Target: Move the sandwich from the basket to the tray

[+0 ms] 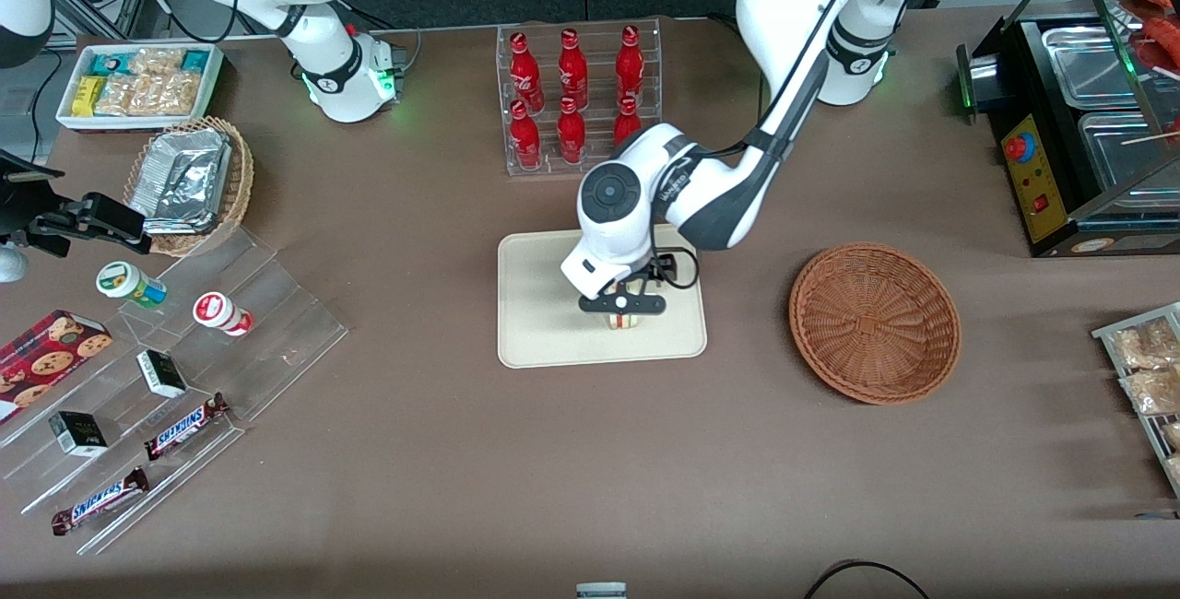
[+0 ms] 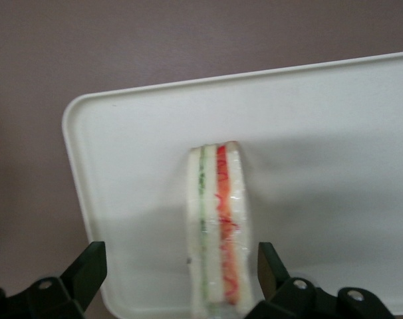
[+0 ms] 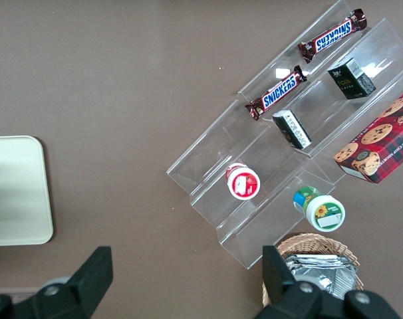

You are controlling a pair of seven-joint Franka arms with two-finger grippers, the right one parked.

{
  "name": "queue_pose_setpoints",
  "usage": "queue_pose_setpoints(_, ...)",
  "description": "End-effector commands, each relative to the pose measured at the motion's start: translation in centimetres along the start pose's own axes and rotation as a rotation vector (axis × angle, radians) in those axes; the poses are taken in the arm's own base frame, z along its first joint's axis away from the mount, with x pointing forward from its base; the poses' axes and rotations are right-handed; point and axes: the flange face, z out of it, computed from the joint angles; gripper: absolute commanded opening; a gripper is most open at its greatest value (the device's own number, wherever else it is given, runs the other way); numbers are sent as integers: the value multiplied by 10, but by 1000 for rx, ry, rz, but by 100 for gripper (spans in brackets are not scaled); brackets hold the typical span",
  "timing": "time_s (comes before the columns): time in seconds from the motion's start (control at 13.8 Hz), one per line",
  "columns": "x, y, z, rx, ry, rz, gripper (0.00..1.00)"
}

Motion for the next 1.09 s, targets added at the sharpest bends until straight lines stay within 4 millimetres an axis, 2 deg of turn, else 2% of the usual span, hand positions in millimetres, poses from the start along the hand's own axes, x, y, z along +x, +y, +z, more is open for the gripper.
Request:
queue_pose_setpoints(0.0, 20, -57, -38, 5, -21, -13, 100)
queue_pose_setpoints(0.36, 52, -145, -75, -19, -12, -91, 100)
queue_pose_setpoints(0.51, 58, -197, -85, -28, -12, -70, 100)
queue_pose_setpoints(0.73, 53, -254, -96, -55, -20, -10, 100)
queue_pose_setpoints(0.8, 52, -279, -101, -59, -17, -12, 100)
queue_pose_setpoints(1.02, 39, -314, -115, -63, -12, -27, 100)
